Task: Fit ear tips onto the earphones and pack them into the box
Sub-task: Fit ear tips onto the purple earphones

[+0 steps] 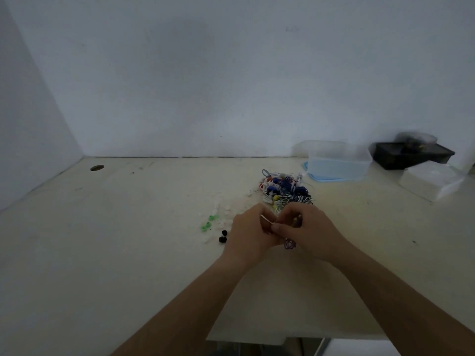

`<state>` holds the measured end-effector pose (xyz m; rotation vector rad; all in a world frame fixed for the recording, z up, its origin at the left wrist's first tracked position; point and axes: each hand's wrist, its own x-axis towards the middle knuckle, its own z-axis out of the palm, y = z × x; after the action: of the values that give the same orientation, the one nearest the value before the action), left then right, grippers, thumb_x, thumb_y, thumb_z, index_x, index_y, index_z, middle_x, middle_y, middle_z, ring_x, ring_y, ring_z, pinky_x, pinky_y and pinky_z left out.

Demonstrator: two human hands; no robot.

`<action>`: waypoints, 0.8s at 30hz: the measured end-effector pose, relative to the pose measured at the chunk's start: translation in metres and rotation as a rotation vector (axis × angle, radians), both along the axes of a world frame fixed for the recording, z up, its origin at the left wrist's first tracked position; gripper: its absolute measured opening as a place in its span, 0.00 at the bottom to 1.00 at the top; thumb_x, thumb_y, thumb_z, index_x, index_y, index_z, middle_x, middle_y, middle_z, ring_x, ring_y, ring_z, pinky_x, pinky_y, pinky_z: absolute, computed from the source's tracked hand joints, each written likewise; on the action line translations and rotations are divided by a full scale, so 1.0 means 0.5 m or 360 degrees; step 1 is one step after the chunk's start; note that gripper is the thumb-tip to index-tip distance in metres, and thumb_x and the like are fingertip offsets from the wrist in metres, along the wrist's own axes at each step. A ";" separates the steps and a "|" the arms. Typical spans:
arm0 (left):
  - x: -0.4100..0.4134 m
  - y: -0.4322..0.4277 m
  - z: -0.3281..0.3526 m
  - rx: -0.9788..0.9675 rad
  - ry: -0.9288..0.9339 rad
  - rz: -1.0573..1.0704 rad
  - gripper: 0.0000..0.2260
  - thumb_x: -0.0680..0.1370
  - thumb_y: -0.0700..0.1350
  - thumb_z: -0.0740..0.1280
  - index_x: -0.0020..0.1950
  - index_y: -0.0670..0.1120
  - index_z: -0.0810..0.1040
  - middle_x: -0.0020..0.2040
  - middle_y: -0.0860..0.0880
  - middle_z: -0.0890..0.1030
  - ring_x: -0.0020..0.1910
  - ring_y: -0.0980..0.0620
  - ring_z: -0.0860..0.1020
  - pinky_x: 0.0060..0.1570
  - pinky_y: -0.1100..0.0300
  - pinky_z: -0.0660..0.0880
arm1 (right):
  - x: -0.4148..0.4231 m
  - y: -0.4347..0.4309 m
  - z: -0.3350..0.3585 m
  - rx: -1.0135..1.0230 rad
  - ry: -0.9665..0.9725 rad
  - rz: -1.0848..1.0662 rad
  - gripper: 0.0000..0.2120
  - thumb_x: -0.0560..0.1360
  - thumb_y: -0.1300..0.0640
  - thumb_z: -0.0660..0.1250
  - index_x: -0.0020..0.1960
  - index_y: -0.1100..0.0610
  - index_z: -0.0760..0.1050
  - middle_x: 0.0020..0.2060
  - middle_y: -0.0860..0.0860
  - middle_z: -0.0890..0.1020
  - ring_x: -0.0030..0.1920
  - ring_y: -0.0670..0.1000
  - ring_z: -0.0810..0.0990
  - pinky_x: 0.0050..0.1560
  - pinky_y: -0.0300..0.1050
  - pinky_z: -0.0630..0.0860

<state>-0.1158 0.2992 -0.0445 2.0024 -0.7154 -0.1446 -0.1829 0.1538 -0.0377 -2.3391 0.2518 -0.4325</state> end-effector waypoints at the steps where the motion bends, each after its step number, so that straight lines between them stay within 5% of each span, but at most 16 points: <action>1: 0.000 -0.002 0.001 0.0030 -0.0025 -0.0001 0.15 0.65 0.41 0.81 0.46 0.47 0.79 0.37 0.54 0.81 0.33 0.65 0.77 0.33 0.72 0.72 | 0.002 -0.004 0.003 0.0107 -0.0016 -0.0017 0.06 0.72 0.53 0.76 0.42 0.50 0.79 0.36 0.47 0.82 0.36 0.43 0.78 0.39 0.41 0.78; 4: 0.005 -0.002 0.005 0.0168 -0.0084 -0.0011 0.12 0.66 0.43 0.80 0.42 0.49 0.79 0.37 0.57 0.80 0.34 0.64 0.77 0.34 0.74 0.72 | 0.006 -0.005 0.017 0.0496 -0.0048 -0.0059 0.05 0.73 0.56 0.75 0.44 0.55 0.80 0.36 0.54 0.83 0.35 0.53 0.82 0.39 0.50 0.83; 8: 0.021 0.014 0.018 0.0246 -0.0026 -0.0114 0.11 0.68 0.44 0.80 0.47 0.47 0.83 0.42 0.55 0.83 0.39 0.59 0.82 0.40 0.71 0.76 | 0.025 0.000 0.035 0.0848 -0.0048 -0.0005 0.06 0.77 0.58 0.71 0.53 0.56 0.82 0.38 0.51 0.85 0.32 0.46 0.81 0.36 0.40 0.79; 13: 0.054 0.040 0.040 0.0107 0.0118 -0.0213 0.08 0.69 0.38 0.78 0.46 0.45 0.86 0.42 0.50 0.86 0.41 0.53 0.84 0.48 0.57 0.82 | 0.054 0.003 0.062 0.1123 -0.0026 0.0129 0.10 0.80 0.58 0.65 0.45 0.62 0.81 0.29 0.48 0.80 0.28 0.44 0.76 0.30 0.34 0.75; 18: 0.089 0.045 0.068 0.0232 0.0123 -0.0347 0.10 0.70 0.45 0.78 0.51 0.48 0.85 0.46 0.53 0.86 0.42 0.58 0.84 0.41 0.64 0.80 | 0.100 -0.012 0.070 0.1762 -0.0254 0.0101 0.05 0.79 0.62 0.66 0.48 0.62 0.80 0.39 0.55 0.81 0.35 0.48 0.80 0.36 0.40 0.80; 24: 0.252 -0.014 0.081 0.0293 -0.0241 0.0149 0.05 0.76 0.43 0.72 0.50 0.51 0.84 0.45 0.55 0.83 0.42 0.60 0.80 0.41 0.71 0.72 | 0.162 -0.058 0.074 0.2089 -0.0378 0.0154 0.07 0.79 0.66 0.63 0.51 0.65 0.80 0.41 0.58 0.85 0.35 0.50 0.82 0.38 0.40 0.81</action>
<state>0.0102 0.2922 -0.0039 2.2371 -0.7236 -0.0030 -0.1020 0.1247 -0.0008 -1.0015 0.2057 -0.3280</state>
